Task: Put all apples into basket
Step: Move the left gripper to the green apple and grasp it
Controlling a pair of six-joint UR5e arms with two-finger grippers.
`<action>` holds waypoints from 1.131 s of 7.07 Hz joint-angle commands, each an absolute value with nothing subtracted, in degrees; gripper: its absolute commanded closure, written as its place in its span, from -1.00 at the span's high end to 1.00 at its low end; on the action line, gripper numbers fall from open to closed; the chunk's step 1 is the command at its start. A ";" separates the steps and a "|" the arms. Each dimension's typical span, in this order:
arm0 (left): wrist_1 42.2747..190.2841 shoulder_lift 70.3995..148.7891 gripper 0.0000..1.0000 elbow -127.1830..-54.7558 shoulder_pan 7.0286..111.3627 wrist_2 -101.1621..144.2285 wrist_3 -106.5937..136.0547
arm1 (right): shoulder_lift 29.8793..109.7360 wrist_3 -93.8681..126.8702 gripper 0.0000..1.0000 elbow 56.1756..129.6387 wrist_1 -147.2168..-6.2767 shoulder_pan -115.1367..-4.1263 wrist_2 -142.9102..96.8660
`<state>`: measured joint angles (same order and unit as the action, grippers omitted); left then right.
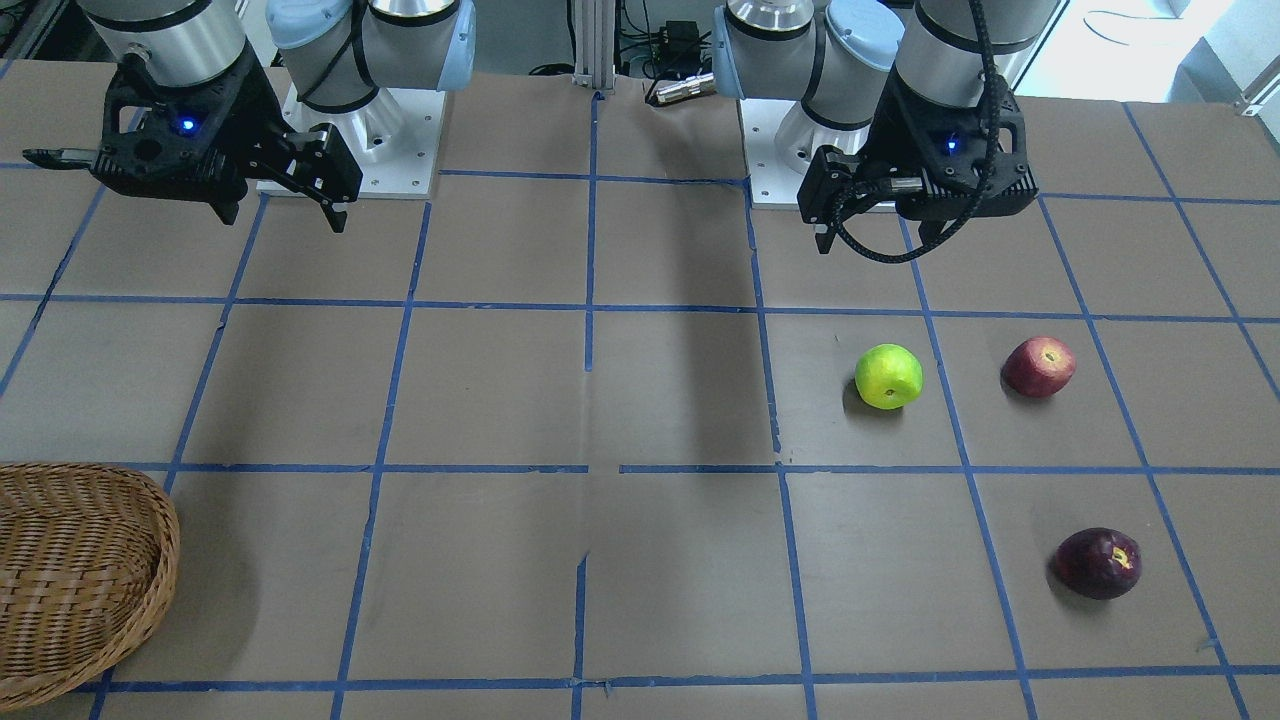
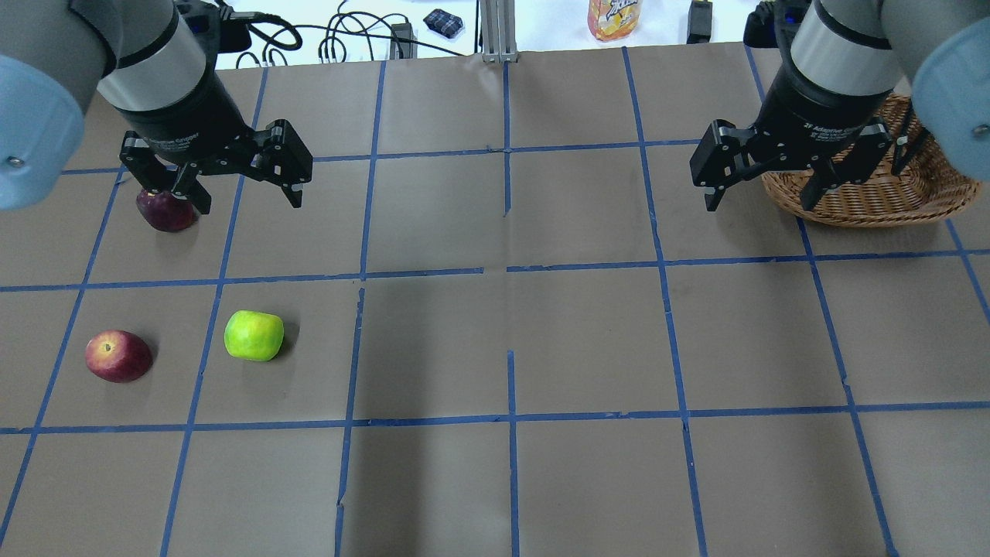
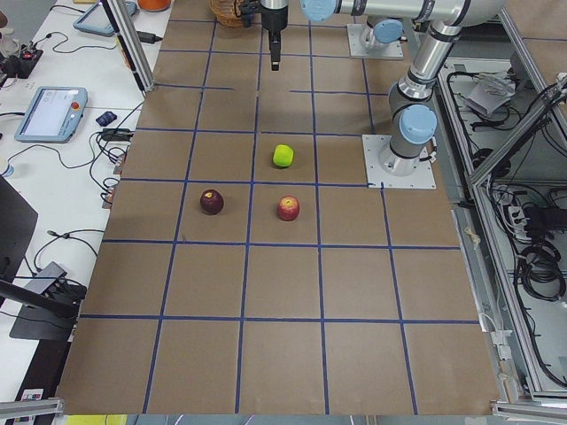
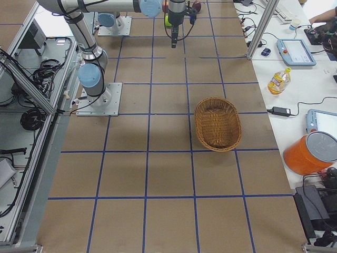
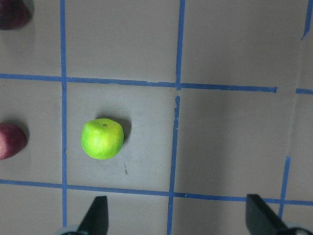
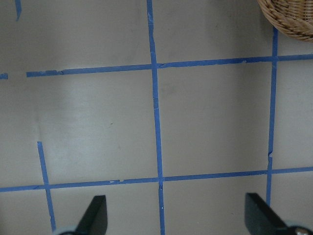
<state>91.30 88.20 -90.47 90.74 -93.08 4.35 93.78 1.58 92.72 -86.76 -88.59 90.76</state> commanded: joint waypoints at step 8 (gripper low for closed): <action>71.18 92.62 1.00 -107.87 75.97 -93.08 -20.36 | 93.87 1.58 1.00 92.81 -86.75 -88.59 90.88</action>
<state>79.27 90.69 -101.51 79.84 -93.03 -15.33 93.85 1.58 92.82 -86.75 -88.60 90.87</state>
